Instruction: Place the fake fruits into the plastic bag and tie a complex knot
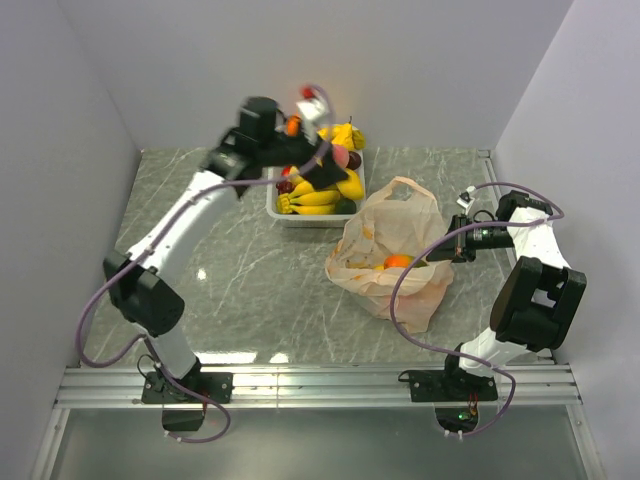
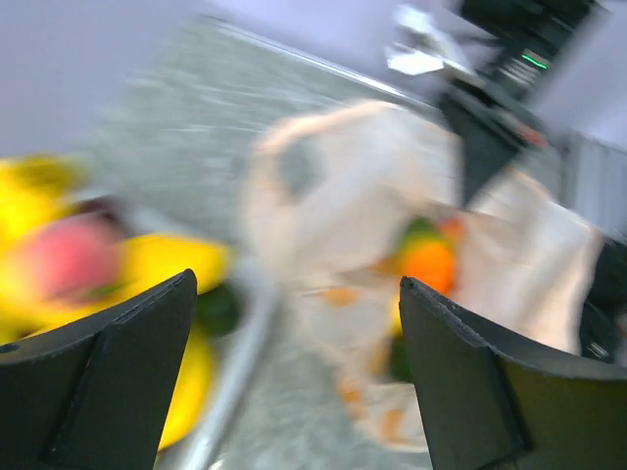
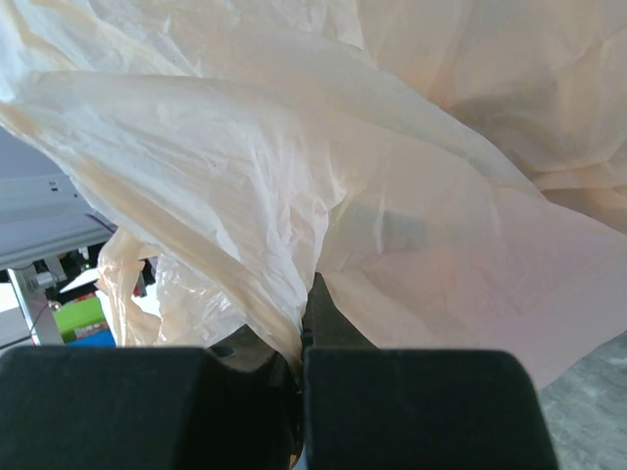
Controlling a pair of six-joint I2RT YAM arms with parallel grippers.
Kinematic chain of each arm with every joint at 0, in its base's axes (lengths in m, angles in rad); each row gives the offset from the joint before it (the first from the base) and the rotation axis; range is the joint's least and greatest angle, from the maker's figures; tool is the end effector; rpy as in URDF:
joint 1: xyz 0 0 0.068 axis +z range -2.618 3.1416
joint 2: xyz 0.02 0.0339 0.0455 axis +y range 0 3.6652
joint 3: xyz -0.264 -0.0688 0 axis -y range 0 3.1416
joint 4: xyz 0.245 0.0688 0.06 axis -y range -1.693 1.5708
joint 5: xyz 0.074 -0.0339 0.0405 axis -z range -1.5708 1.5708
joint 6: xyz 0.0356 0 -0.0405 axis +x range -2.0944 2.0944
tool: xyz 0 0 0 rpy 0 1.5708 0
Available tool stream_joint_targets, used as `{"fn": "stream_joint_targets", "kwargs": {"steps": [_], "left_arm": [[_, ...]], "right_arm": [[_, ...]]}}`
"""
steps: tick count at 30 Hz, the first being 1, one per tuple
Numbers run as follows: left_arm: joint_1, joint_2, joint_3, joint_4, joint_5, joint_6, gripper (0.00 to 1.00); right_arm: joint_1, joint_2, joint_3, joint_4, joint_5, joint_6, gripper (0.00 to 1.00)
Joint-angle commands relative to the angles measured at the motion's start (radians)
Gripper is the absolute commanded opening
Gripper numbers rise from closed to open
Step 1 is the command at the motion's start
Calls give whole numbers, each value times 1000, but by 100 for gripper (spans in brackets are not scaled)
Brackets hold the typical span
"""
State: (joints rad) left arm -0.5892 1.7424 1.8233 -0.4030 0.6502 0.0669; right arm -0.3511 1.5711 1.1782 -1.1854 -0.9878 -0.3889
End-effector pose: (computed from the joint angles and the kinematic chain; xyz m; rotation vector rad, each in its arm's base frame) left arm 0.3218 -0.2410 0.4208 1.0410 1.6375 -0.9648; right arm 0.2625 -0.0645 0.2455 -0.0423 2.5036 1.2603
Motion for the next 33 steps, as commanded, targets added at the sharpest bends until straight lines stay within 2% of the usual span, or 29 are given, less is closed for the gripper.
{"fn": "stream_joint_targets", "kwargs": {"steps": [1, 3, 6, 10, 13, 17, 19, 20, 21, 26, 33], "left_arm": [[130, -8, 17, -38, 26, -47, 89], [219, 9, 28, -72, 57, -10, 89], [285, 49, 34, -95, -12, 20, 84], [318, 136, 76, -125, -134, 123, 80], [335, 216, 141, -160, -174, 159, 79], [336, 311, 223, -166, -202, 62, 85], [336, 336, 220, -125, -178, -25, 97], [335, 339, 211, -103, -160, -54, 99], [335, 344, 199, -77, -167, -137, 99], [324, 399, 217, 1, -224, -295, 99], [298, 456, 238, 16, -285, -365, 99]], "right_arm": [[1, -26, 44, -23, -22, -22, 0], [1, -26, 44, -25, -23, -25, 0], [1, -23, 44, -26, -22, -30, 0], [1, -20, 40, -25, -20, -30, 0], [0, -20, 37, -28, -12, -30, 0], [0, -25, 28, -17, -6, -22, 0], [0, -22, 21, -13, -6, -18, 0], [0, -20, 20, -11, -8, -15, 0], [0, -17, 20, -10, -8, -15, 0], [0, -13, 23, -5, -5, -7, 0], [0, -10, 24, -3, -5, -2, 0]]}}
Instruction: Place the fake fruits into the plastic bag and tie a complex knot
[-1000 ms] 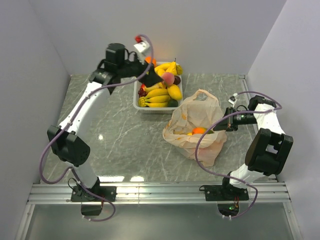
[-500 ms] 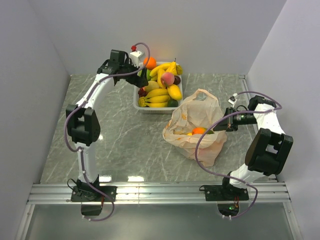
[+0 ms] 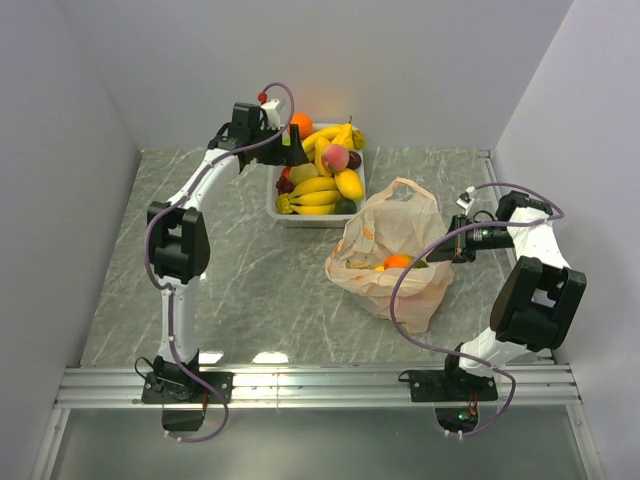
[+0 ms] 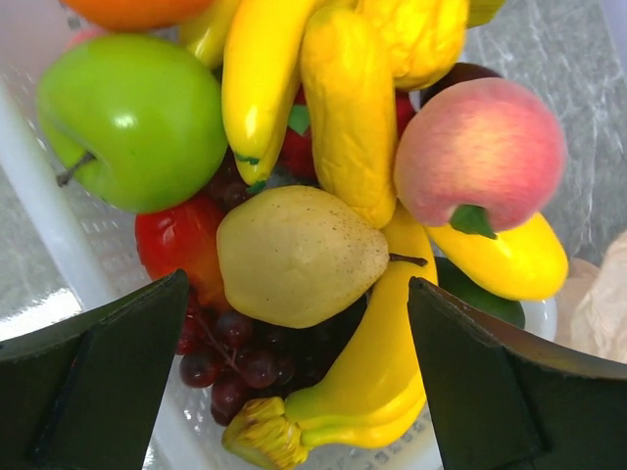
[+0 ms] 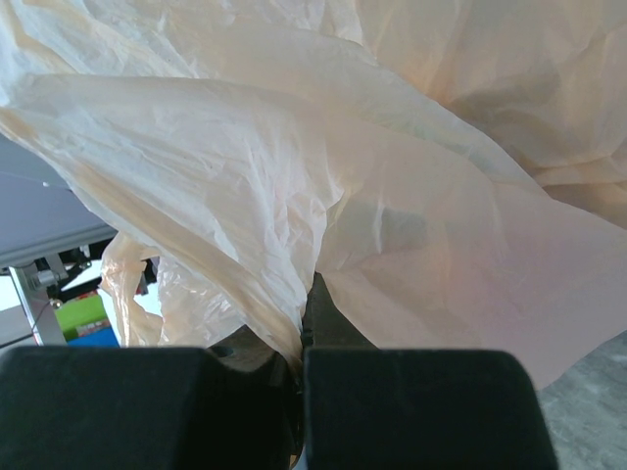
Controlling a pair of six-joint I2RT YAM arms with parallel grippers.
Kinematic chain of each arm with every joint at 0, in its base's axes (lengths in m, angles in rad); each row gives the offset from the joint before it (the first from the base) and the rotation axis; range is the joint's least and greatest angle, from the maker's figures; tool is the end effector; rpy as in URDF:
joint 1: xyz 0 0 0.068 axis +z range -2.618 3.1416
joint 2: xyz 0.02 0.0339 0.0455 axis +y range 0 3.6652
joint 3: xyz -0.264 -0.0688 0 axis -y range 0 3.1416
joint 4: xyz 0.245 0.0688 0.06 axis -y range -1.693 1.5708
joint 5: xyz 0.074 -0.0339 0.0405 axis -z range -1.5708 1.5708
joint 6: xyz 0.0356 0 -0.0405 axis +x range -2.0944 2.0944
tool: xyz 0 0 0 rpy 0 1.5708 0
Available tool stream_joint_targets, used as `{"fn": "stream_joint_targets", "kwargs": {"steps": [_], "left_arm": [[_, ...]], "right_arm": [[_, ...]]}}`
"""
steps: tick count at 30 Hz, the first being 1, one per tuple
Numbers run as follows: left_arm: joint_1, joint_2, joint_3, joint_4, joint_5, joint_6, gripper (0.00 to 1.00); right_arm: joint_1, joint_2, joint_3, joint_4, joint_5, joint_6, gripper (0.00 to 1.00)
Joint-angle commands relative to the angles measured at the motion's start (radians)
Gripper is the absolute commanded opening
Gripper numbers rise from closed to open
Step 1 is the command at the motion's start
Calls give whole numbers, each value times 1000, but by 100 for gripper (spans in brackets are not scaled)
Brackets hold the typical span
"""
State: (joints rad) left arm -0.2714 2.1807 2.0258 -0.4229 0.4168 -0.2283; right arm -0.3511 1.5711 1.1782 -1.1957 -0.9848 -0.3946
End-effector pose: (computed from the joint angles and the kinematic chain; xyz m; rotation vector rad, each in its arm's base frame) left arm 0.4892 -0.1511 0.2932 0.2953 2.1637 -0.7352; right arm 0.2616 -0.0642 0.2455 -0.0426 2.5104 1.2625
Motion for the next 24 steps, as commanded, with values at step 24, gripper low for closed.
{"fn": "stream_joint_targets", "kwargs": {"steps": [24], "left_arm": [[31, -118, -182, 397, 17, 371, 90]], "right_arm": [[-14, -16, 28, -19, -11, -21, 0]]}}
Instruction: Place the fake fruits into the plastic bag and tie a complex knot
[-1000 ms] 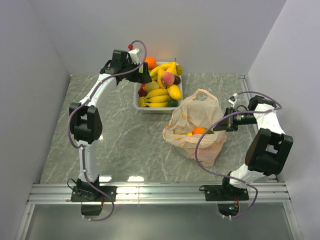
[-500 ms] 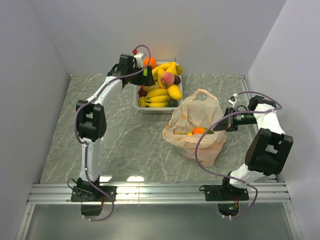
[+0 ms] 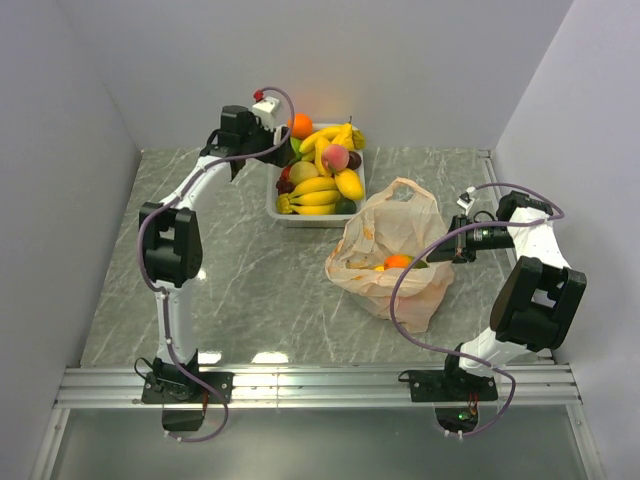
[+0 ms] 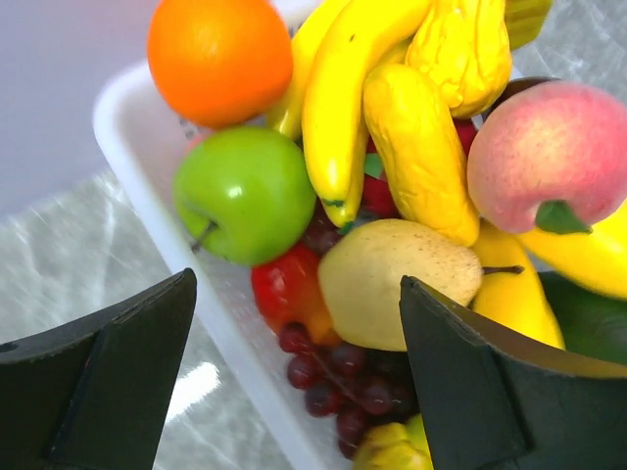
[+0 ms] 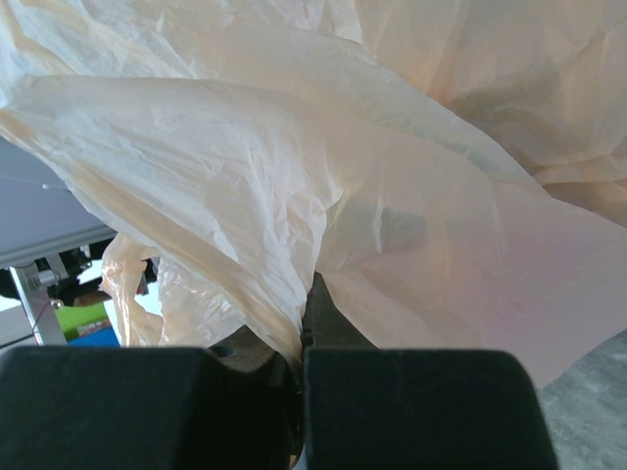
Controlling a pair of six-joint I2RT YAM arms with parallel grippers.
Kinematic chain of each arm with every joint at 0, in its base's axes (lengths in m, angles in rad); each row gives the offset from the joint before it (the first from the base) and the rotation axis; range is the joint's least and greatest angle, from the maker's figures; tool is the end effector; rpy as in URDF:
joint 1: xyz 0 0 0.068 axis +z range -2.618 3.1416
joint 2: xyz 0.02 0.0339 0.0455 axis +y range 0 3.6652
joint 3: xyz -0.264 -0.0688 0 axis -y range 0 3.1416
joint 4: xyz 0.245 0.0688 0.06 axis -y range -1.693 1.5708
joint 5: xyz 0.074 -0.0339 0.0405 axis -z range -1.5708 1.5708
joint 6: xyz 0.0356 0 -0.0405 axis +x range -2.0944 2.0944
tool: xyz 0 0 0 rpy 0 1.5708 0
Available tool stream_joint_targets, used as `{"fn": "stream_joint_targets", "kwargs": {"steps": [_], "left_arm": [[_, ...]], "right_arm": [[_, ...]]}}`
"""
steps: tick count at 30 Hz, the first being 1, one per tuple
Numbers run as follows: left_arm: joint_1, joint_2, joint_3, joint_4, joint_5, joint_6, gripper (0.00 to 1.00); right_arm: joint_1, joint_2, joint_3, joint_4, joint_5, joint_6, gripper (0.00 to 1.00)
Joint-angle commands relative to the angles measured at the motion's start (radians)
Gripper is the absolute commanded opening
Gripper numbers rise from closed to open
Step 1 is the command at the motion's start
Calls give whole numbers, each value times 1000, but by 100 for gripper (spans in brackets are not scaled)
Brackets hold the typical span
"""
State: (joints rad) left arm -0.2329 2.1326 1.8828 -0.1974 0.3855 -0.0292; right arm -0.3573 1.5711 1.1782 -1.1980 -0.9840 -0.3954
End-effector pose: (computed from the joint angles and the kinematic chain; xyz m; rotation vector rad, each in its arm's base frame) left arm 0.4925 -0.1306 0.2882 0.4503 1.9757 -0.5546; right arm 0.2610 -0.0658 0.2454 -0.0343 2.5104 1.2607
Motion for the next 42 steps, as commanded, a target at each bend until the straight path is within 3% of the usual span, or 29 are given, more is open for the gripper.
{"fn": "stream_joint_targets", "kwargs": {"steps": [1, 5, 8, 13, 16, 20, 42], "left_arm": [[-8, -69, -40, 185, 47, 220, 90], [0, -30, -10, 182, 84, 536, 89], [6, 1, 38, 32, 154, 776, 91], [15, 16, 10, -57, 193, 1128, 95], [17, 49, 47, -112, 217, 1207, 95], [17, 69, -4, -4, 202, 1216, 96], [-20, 237, 114, 75, 151, 1301, 98]], "right_arm": [[-9, -16, 29, -18, -12, -20, 0], [-9, -13, 31, -18, -12, -19, 0], [-11, -6, 28, -14, -13, -16, 0], [-12, -5, 20, -6, -13, -8, 0], [-12, 0, 21, -5, -13, -8, 0], [-12, 1, 31, -8, -15, -2, 0], [-34, 30, 67, -29, -13, 3, 0]]}}
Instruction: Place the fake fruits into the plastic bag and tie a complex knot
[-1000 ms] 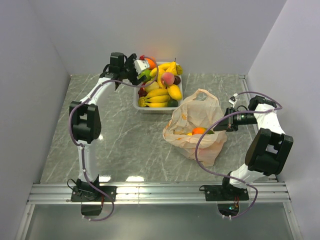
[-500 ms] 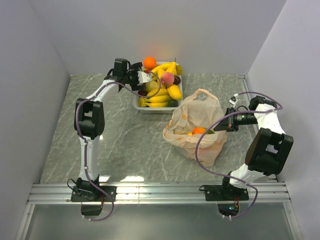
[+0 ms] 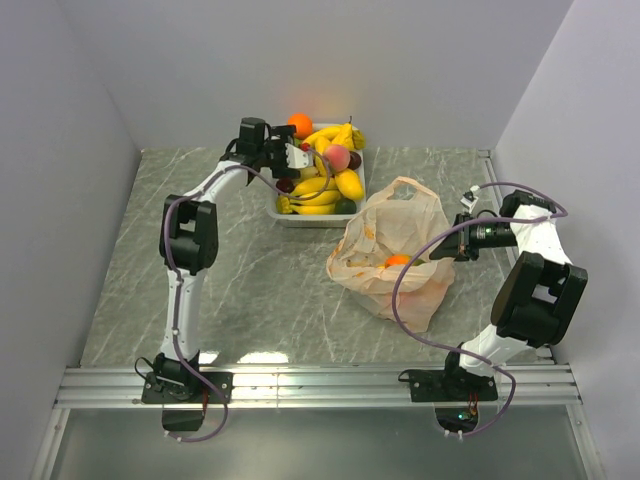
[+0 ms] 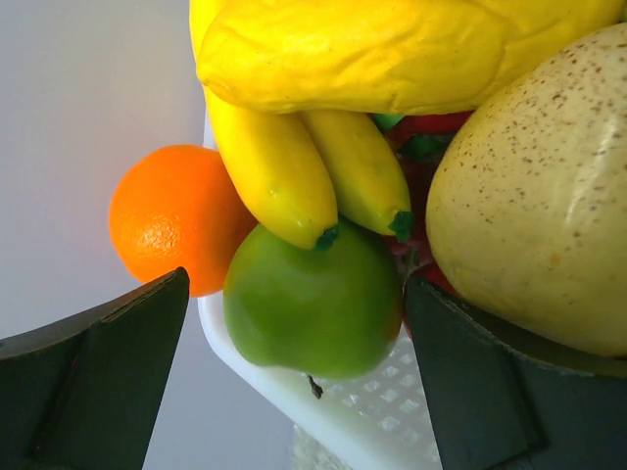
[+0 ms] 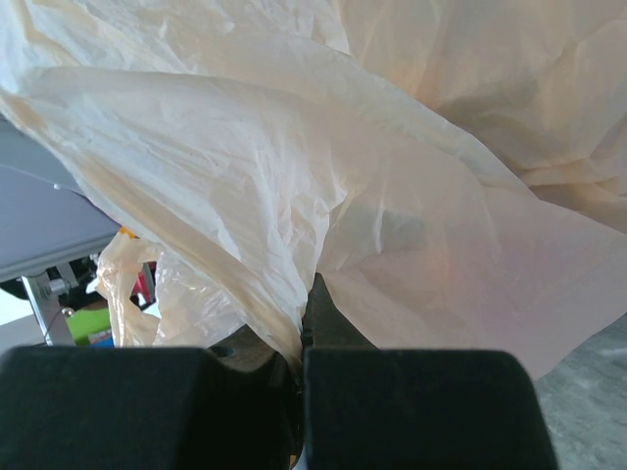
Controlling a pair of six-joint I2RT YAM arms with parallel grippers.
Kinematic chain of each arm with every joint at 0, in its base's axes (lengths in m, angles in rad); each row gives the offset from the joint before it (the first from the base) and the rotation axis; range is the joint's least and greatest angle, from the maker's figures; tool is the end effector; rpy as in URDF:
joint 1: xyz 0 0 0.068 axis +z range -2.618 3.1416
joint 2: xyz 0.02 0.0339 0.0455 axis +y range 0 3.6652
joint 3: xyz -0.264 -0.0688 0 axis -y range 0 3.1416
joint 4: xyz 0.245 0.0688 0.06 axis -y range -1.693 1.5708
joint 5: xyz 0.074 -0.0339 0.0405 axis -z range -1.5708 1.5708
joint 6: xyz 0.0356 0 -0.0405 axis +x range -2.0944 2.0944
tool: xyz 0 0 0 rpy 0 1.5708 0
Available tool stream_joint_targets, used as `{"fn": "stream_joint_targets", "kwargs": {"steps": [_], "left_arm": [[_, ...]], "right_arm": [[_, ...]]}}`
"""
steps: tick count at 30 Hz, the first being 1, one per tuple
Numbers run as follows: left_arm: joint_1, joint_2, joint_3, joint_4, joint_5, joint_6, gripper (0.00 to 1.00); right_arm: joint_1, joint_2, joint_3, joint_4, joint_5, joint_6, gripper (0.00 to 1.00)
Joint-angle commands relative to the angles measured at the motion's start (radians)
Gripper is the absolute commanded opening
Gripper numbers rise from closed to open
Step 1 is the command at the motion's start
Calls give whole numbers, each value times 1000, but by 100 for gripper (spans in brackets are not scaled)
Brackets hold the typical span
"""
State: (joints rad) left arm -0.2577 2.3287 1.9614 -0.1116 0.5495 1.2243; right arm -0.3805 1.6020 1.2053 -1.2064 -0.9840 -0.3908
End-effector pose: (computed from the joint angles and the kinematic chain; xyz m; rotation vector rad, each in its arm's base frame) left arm 0.5216 -0.1567 0.2252 1.5602 1.2113 0.0637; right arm 0.2658 -0.0744 0.2444 0.0088 2.5117 1.2625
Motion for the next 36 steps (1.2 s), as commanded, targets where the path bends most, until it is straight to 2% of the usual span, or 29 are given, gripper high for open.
{"fn": "stream_joint_targets", "kwargs": {"steps": [1, 6, 9, 15, 16, 20, 26, 36], "left_arm": [[3, 44, 37, -8, -14, 53, 99], [-2, 58, 40, -22, -33, 78, 99], [-2, 60, 50, -36, -37, 73, 95], [-6, -9, -22, -22, -10, 99, 77], [-6, -25, -33, -25, -7, 101, 70], [-6, -54, -41, -57, 12, 109, 61], [-6, -95, -65, -82, 30, 124, 55], [-8, -154, -110, -91, 52, 130, 54]], "right_arm": [[-11, -1, 40, -19, -13, 0, 0], [-14, -1, 39, -16, -13, 6, 0], [-15, 4, 37, -16, -16, 6, 0], [-15, 9, 39, -13, -24, 6, 0], [-15, 9, 37, -13, -25, 4, 0], [-17, 7, 30, -12, -30, 0, 0], [-15, 7, 25, -9, -33, -3, 0], [-15, 7, 16, 1, -38, -5, 0]]}}
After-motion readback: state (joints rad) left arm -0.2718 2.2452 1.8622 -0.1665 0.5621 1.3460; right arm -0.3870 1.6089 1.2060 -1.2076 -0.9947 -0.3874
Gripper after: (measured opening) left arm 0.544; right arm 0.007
